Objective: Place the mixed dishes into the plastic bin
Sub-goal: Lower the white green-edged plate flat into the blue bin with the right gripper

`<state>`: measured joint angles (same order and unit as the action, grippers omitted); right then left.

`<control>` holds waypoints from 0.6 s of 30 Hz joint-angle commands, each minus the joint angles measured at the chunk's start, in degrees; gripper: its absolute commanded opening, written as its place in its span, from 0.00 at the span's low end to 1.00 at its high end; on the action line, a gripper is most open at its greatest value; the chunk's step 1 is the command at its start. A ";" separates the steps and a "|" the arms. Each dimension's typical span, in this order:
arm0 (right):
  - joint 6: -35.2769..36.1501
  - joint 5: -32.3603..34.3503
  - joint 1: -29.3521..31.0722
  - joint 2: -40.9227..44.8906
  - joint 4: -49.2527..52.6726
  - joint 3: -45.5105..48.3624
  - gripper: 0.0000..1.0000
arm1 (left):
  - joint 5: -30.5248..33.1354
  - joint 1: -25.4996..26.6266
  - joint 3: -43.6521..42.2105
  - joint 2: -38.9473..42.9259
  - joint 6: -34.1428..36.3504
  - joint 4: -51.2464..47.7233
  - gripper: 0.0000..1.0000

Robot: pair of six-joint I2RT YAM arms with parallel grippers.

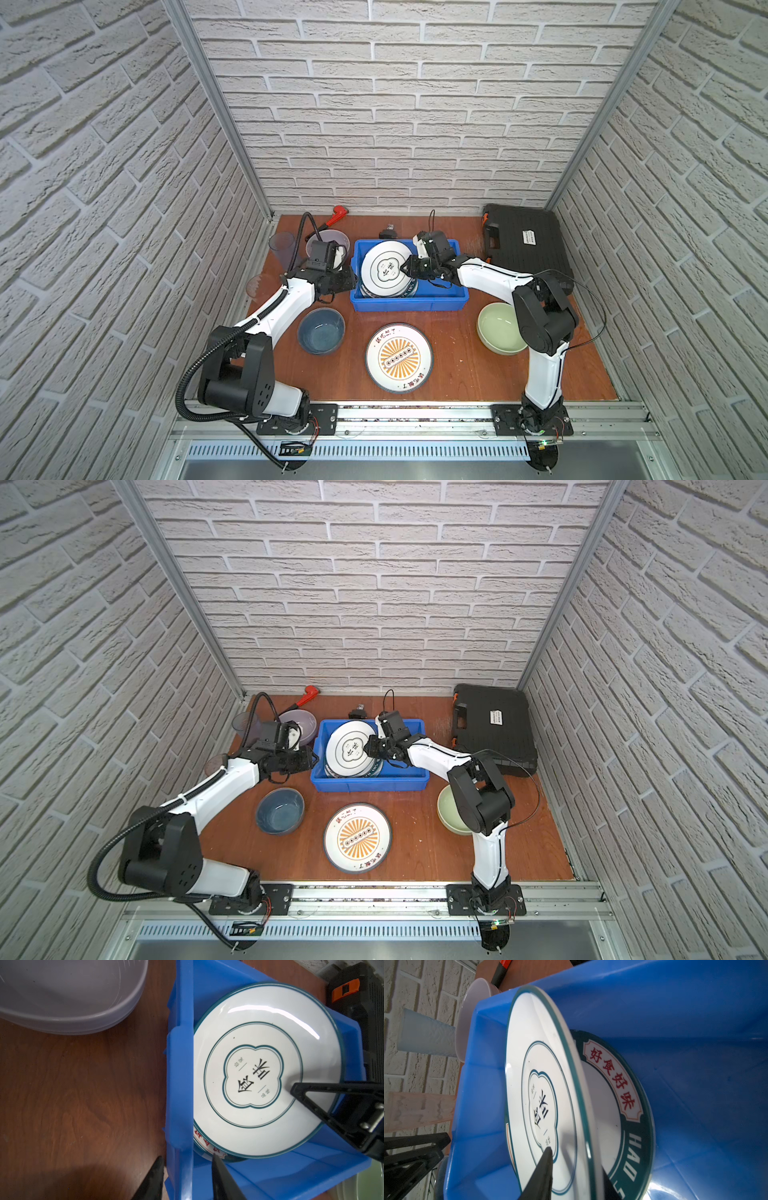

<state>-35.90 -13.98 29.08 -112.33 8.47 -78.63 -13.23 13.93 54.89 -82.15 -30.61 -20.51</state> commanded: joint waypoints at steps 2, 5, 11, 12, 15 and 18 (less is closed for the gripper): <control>3.10 1.63 0.36 -0.08 2.86 -1.32 0.32 | -0.37 0.32 -0.49 -0.12 0.46 1.92 0.39; 3.87 2.36 0.30 -0.17 3.91 -1.35 0.35 | -0.30 0.40 -0.57 -0.01 0.38 1.97 0.40; 5.37 3.12 0.36 -0.52 5.80 -1.91 0.41 | -0.13 0.54 -0.56 0.33 0.46 1.57 0.40; 5.64 3.44 0.36 -0.61 6.23 -1.99 0.42 | -0.13 0.55 -0.57 0.45 0.46 1.53 0.40; 6.40 4.04 0.36 -0.60 7.23 -2.45 0.43 | -0.03 0.57 -0.62 0.72 0.47 1.39 0.40; 7.28 4.27 0.39 -0.61 7.91 -2.82 0.48 | -0.04 0.74 -0.73 0.83 0.38 1.35 0.40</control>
<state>-30.63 -10.61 29.12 -113.14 16.38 -79.42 -13.19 14.24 54.89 -82.15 -30.61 -20.53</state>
